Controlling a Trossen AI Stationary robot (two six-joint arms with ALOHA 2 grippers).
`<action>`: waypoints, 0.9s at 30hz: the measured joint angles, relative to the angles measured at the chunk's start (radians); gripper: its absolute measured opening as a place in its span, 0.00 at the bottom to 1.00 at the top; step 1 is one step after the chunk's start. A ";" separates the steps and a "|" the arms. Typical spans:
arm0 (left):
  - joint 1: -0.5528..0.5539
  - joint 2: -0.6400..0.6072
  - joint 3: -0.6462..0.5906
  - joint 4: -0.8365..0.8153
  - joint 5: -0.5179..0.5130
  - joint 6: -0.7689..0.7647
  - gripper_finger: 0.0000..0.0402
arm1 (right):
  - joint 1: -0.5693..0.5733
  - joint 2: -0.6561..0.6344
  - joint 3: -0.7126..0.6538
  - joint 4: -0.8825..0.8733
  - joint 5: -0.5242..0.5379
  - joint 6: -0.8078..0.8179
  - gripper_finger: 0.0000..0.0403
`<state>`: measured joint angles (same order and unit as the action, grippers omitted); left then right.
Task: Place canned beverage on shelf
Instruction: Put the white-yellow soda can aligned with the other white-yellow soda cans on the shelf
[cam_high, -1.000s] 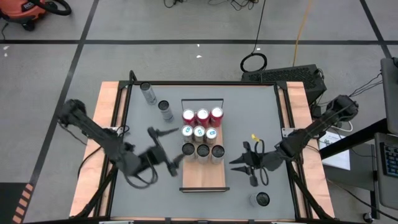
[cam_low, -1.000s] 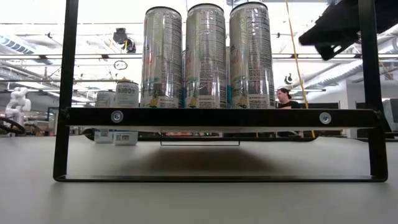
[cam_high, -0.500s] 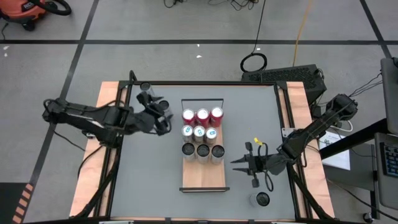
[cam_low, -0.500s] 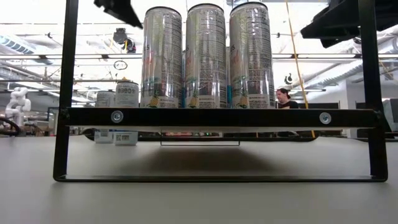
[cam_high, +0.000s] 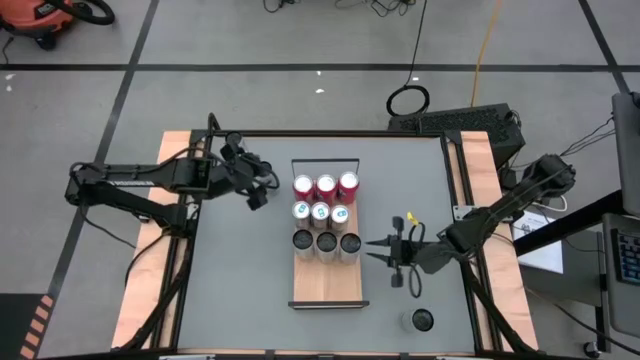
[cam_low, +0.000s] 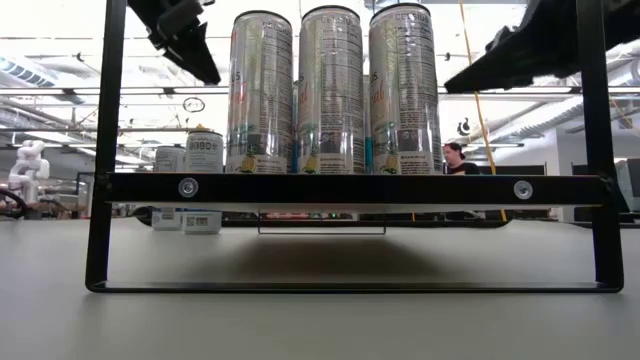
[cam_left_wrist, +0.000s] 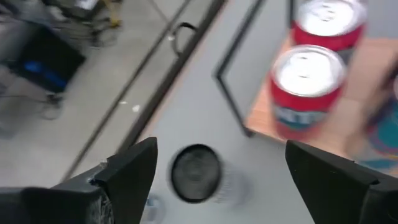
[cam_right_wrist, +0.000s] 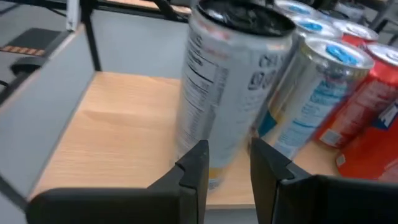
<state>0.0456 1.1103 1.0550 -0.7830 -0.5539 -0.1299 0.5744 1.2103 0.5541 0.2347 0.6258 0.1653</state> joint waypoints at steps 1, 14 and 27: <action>0.001 0.000 0.000 -0.001 0.028 0.001 0.86 | -0.008 0.013 0.000 0.003 0.000 0.004 0.16; 0.012 0.001 0.000 -0.051 0.087 0.004 0.86 | -0.072 0.121 -0.001 0.054 -0.002 0.029 0.16; 0.012 0.002 0.001 -0.058 0.087 -0.020 0.86 | -0.078 0.147 -0.001 0.136 -0.003 -0.015 0.16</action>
<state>0.0578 1.1118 1.0557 -0.8406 -0.4664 -0.1495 0.4969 1.3571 0.5533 0.3705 0.6231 0.1501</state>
